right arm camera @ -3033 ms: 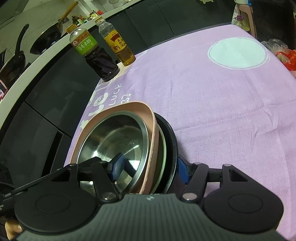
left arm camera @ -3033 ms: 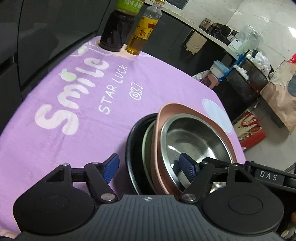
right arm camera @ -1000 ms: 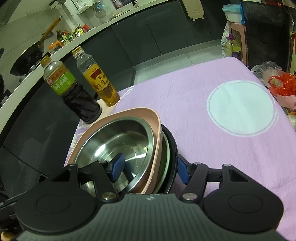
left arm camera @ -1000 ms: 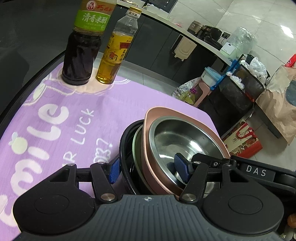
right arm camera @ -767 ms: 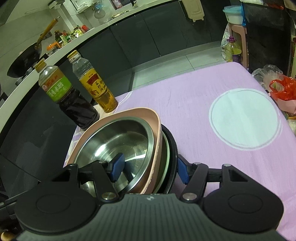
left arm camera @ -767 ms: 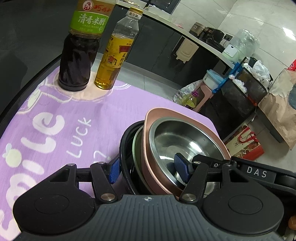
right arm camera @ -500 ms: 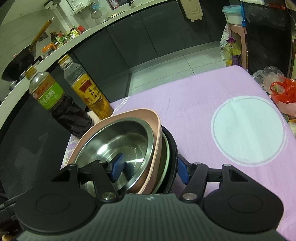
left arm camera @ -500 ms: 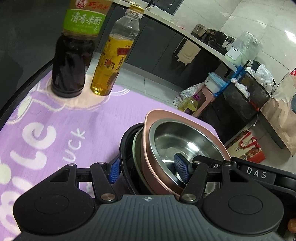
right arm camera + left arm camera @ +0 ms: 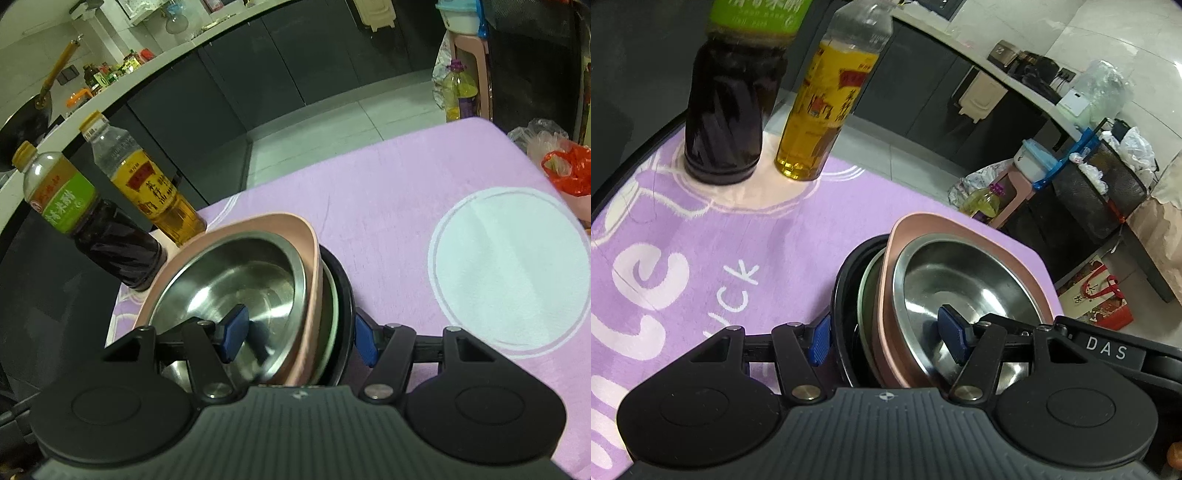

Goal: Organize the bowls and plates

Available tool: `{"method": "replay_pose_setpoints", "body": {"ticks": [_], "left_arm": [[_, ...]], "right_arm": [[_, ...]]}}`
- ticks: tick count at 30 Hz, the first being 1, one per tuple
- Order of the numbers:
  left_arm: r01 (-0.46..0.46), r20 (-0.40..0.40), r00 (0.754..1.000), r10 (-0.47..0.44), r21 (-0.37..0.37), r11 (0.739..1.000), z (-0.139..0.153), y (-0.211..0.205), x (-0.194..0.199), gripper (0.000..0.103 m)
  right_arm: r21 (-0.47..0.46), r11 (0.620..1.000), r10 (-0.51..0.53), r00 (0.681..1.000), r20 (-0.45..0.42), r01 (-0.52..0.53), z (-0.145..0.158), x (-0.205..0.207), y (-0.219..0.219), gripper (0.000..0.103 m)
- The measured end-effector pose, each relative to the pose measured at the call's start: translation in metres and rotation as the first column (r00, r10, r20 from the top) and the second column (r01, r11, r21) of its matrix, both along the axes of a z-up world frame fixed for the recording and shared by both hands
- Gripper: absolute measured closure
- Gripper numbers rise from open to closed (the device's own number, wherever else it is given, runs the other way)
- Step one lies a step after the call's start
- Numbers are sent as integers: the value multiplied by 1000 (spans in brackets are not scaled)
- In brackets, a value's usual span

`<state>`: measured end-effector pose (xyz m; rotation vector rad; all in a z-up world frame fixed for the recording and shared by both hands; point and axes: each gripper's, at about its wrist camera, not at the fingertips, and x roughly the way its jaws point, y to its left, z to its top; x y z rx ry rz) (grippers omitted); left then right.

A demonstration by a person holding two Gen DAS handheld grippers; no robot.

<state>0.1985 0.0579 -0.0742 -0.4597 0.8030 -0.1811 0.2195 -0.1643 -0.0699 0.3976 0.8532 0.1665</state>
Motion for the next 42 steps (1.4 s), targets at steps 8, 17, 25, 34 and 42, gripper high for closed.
{"method": "replay_pose_setpoints", "body": {"ticks": [8, 17, 25, 34, 42], "left_arm": [[-2, 20, 1000, 2, -6, 1000, -4, 2, 2, 44], [-16, 95, 995, 16, 1, 1000, -10, 2, -7, 42], [-70, 130, 990, 62, 61, 996, -9, 10, -10, 41], [-66, 178, 983, 48, 94, 993, 1, 8, -16, 41], [-90, 260, 965, 46, 159, 983, 26, 5, -39, 41]], "right_arm": [[18, 1000, 0, 1000, -6, 0, -5, 3, -4, 55], [27, 999, -18, 1000, 20, 18, -10, -1, -5, 54], [33, 999, -28, 999, 22, 28, -10, -2, -4, 52], [-39, 999, -32, 995, 95, 36, 5, -14, -1, 52], [-92, 994, -36, 966, 257, 61, 33, -41, 0, 52]]}}
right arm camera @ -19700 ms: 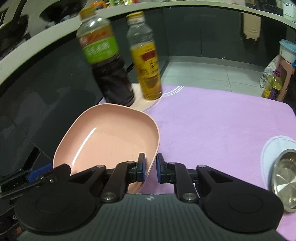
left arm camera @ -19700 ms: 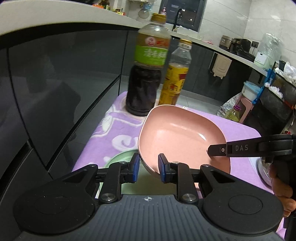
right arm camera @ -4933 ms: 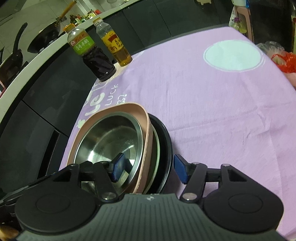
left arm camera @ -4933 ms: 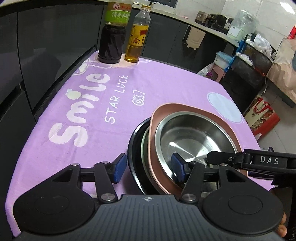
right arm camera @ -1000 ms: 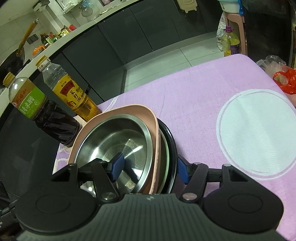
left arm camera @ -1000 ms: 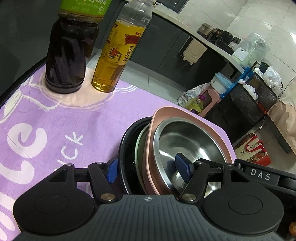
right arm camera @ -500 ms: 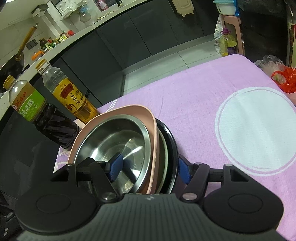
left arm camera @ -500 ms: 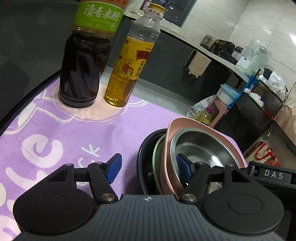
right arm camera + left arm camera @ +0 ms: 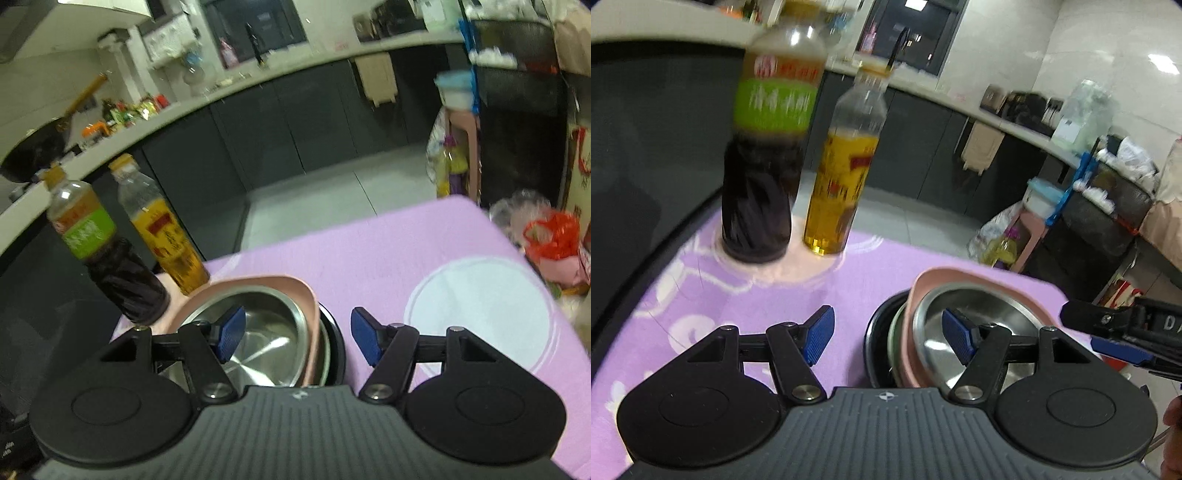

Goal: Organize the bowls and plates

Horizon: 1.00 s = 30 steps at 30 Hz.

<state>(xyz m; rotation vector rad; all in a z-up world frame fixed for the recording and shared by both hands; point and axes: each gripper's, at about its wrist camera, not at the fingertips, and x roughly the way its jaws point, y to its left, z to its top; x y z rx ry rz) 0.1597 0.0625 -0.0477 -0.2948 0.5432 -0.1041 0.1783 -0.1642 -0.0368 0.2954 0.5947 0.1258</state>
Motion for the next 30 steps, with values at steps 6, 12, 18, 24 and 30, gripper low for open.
{"method": "replay_pose_setpoints", "body": {"ticks": [6, 12, 18, 24, 30], "left_arm": [[24, -8, 1000, -23, 69, 997, 15, -9, -32, 41], [-17, 56, 998, 10, 130, 991, 27, -14, -77, 41], [-43, 133, 991, 23, 152, 987, 39, -20, -124, 41], [-94, 154, 986, 62, 208, 974, 40, -29, -157, 41], [-100, 96, 992, 77, 255, 962, 37, -36, -179, 41]], "right_arm": [[-76, 996, 59, 996, 66, -54, 9, -30, 13, 52], [-122, 992, 29, 996, 88, -18, 9, -58, 13, 52], [-126, 992, 21, 994, 110, -7, 10, -94, 15, 52], [-137, 991, 29, 992, 126, -12, 7, -129, 23, 52], [-153, 988, 8, 991, 133, 12, 6, -154, 27, 52]]}}
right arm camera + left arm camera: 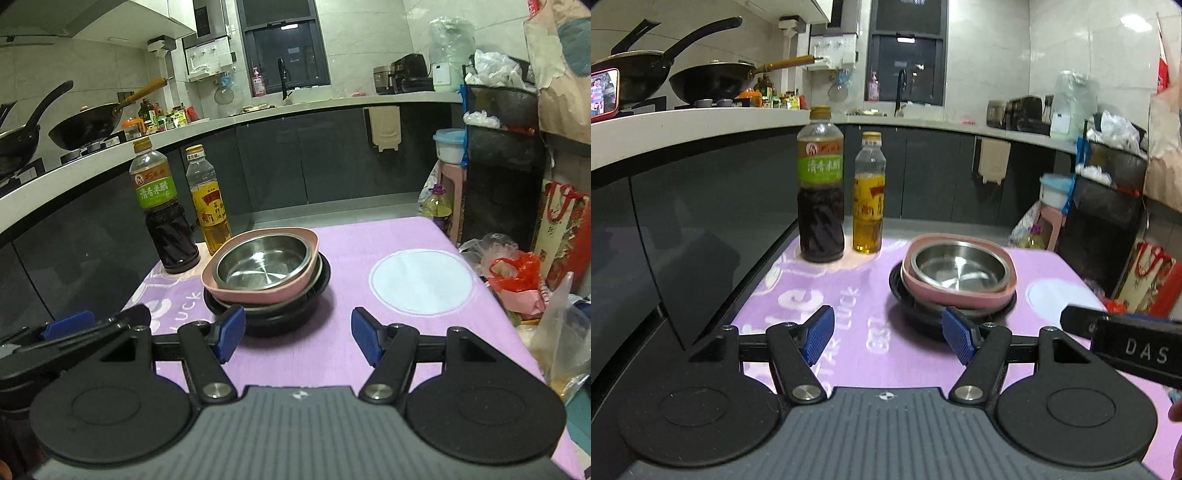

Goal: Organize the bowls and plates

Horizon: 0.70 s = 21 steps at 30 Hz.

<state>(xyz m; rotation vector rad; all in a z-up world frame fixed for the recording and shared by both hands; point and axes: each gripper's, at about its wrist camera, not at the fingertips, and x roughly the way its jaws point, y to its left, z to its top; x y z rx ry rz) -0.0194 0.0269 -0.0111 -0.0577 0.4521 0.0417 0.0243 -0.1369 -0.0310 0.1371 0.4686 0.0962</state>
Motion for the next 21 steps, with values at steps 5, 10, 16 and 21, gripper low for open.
{"method": "replay_pose_setpoints", "body": {"ticks": [5, 10, 16, 21], "left_arm": [[0, 4, 1000, 0, 2, 1000, 4, -1, -22, 41], [-2, 4, 1000, 2, 21, 1000, 8, -4, -38, 41], [19, -3, 1000, -19, 27, 999, 9, -6, -50, 41], [12, -3, 1000, -12, 25, 1000, 9, -3, -54, 41]], "right_arm": [[-65, 997, -28, 999, 33, 30, 1, -21, 9, 52], [-88, 996, -18, 999, 49, 22, -2, -34, 14, 52], [-117, 992, -38, 998, 57, 44, -3, -42, 19, 52], [-131, 989, -65, 995, 73, 74, -3, -48, 20, 52]]}}
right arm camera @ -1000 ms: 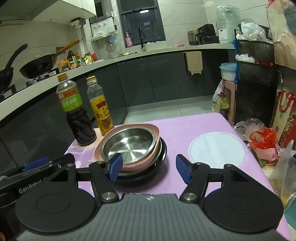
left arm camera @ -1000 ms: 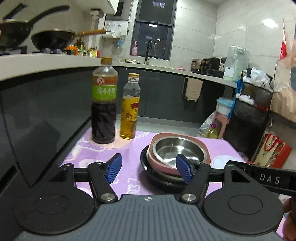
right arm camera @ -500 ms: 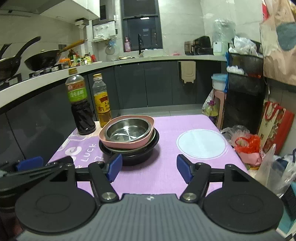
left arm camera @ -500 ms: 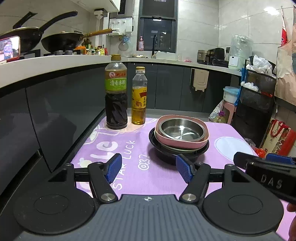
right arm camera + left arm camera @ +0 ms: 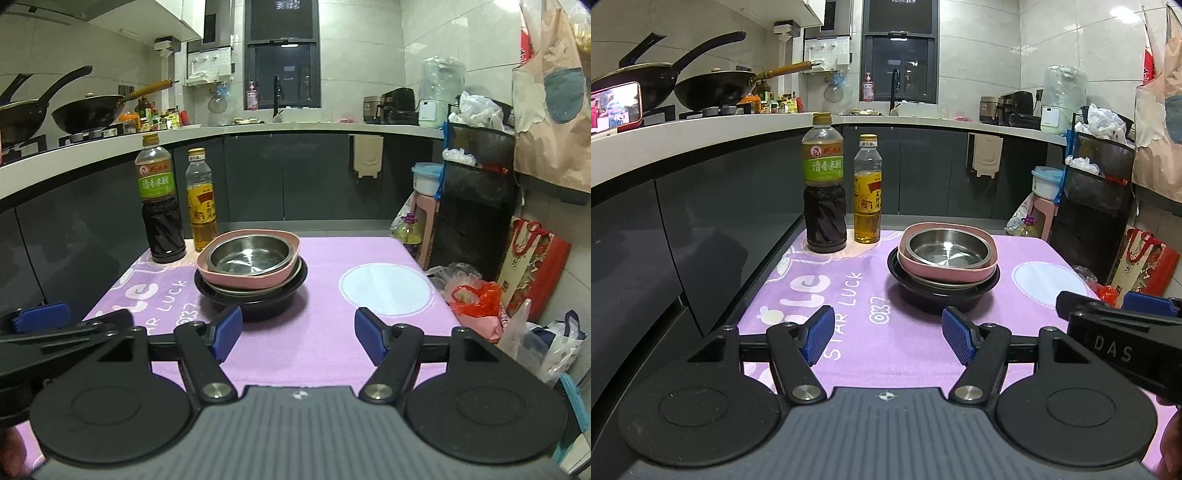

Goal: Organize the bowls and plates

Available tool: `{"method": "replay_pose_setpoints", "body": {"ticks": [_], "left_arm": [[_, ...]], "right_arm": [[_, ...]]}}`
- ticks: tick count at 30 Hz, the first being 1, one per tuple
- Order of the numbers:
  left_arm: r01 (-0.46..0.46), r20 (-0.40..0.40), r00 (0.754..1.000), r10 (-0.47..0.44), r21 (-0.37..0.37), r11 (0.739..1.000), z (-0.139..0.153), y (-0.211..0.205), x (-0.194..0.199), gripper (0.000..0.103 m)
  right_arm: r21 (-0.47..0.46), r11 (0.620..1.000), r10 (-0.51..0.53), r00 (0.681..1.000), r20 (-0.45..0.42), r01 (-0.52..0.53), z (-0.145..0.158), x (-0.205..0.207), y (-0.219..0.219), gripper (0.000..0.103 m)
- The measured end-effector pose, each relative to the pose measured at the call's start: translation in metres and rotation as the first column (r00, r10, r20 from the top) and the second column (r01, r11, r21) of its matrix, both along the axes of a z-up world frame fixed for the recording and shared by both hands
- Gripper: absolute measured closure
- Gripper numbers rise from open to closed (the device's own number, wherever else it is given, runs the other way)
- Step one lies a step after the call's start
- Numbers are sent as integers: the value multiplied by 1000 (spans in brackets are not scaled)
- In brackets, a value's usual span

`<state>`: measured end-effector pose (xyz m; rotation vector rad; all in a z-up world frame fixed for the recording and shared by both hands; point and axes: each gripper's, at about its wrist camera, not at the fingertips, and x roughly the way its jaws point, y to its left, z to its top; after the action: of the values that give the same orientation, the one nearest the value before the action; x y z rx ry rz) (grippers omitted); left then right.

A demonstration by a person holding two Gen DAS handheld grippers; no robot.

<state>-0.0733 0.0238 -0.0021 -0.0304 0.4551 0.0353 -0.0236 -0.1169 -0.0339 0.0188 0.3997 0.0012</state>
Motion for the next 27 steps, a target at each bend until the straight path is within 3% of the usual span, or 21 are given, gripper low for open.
{"method": "replay_pose_setpoints", "body": {"ticks": [27], "left_arm": [[23, -66, 998, -21, 22, 1000, -13, -10, 4, 41]], "right_arm": [[33, 998, -43, 998, -55, 44, -17, 1, -3, 52]]}}
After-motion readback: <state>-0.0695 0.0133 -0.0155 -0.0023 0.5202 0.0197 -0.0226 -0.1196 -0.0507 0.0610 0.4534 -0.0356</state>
